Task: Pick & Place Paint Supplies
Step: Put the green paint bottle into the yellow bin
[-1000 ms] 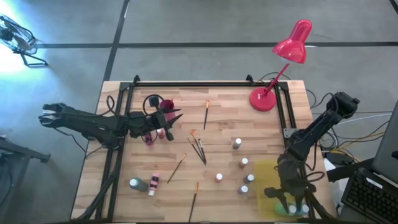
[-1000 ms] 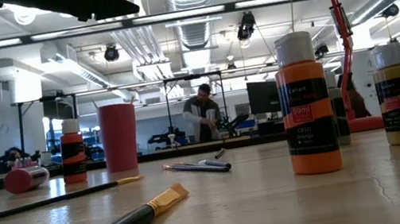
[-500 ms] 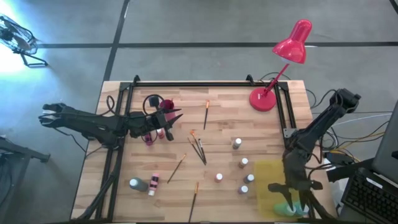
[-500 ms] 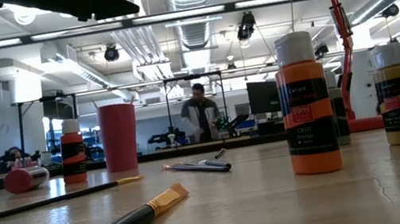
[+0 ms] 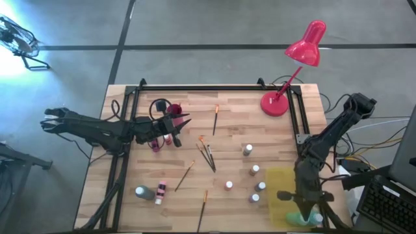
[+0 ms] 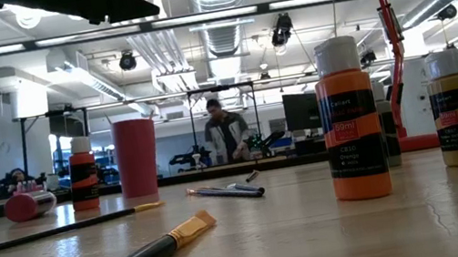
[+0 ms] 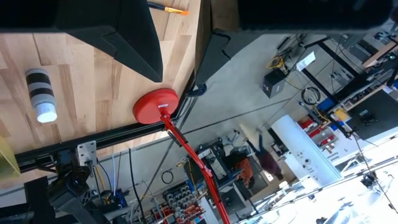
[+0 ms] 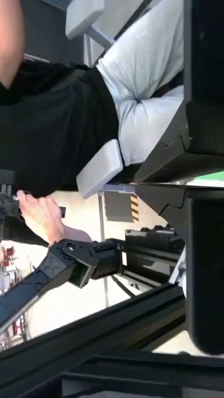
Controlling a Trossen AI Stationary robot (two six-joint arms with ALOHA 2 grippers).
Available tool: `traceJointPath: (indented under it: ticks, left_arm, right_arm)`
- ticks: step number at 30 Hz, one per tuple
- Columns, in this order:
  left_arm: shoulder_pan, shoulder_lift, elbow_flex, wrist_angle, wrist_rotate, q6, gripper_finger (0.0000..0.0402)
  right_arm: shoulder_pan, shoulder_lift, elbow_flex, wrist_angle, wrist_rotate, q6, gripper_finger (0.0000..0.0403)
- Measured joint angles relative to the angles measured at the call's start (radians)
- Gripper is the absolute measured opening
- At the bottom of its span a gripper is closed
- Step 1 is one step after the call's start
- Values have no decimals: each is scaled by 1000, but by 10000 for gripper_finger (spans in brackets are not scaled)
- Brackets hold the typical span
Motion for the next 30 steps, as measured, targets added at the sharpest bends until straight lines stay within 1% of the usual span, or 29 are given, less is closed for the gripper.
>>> traceJointPath:
  ticks: [8, 14, 17, 22, 30]
  left_arm:
    - [0, 0, 0, 0, 0, 0, 101]
    - [0, 0, 0, 0, 0, -2, 101]
    - [0, 0, 0, 0, 0, -3, 101]
    - [0, 0, 0, 0, 0, -7, 101]
    - [0, 0, 1, 0, 0, -14, 101]
  right_arm:
    - [38, 12, 0, 4, -7, 0, 8]
    - [40, -3, 0, -18, -8, -8, 8]
    - [40, 9, -24, -24, -6, -27, 8]
    - [40, 31, -57, 45, -7, -25, 8]
    - [40, 30, -86, 76, -5, 0, 8]
